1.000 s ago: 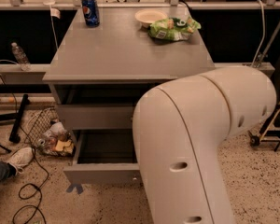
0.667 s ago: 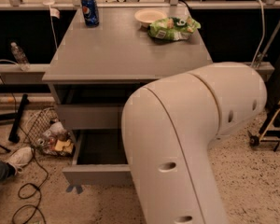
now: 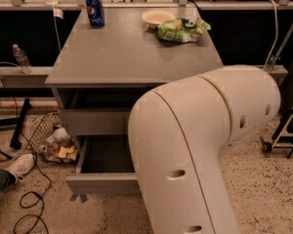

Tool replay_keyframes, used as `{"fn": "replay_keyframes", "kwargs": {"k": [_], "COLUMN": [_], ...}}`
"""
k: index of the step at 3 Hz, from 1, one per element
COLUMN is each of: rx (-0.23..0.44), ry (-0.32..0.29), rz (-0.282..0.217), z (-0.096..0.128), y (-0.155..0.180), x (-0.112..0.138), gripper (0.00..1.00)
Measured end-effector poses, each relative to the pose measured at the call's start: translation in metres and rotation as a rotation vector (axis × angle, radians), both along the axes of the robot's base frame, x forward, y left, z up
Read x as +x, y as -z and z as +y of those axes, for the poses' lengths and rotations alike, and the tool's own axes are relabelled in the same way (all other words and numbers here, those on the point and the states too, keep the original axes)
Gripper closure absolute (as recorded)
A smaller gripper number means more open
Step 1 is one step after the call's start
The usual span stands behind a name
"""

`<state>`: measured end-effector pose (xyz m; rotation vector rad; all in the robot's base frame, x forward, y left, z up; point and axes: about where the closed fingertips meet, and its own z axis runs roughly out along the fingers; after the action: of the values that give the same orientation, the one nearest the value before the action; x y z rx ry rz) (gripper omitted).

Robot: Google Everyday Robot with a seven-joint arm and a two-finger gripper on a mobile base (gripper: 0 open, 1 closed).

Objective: Open middle drawer

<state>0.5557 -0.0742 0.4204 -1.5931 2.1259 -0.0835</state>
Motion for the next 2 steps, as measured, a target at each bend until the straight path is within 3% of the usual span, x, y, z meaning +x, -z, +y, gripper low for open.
{"fn": "replay_keyframes", "kwargs": {"k": [1, 2], "rx": [0.0, 0.0], "ry": [-0.001, -0.002], "rz": [0.001, 0.001], "z": [0.0007, 0.0011], "y": [0.0005, 0.0007], "x": [-0.0001, -0.0002], "gripper": [0.51, 0.28]}}
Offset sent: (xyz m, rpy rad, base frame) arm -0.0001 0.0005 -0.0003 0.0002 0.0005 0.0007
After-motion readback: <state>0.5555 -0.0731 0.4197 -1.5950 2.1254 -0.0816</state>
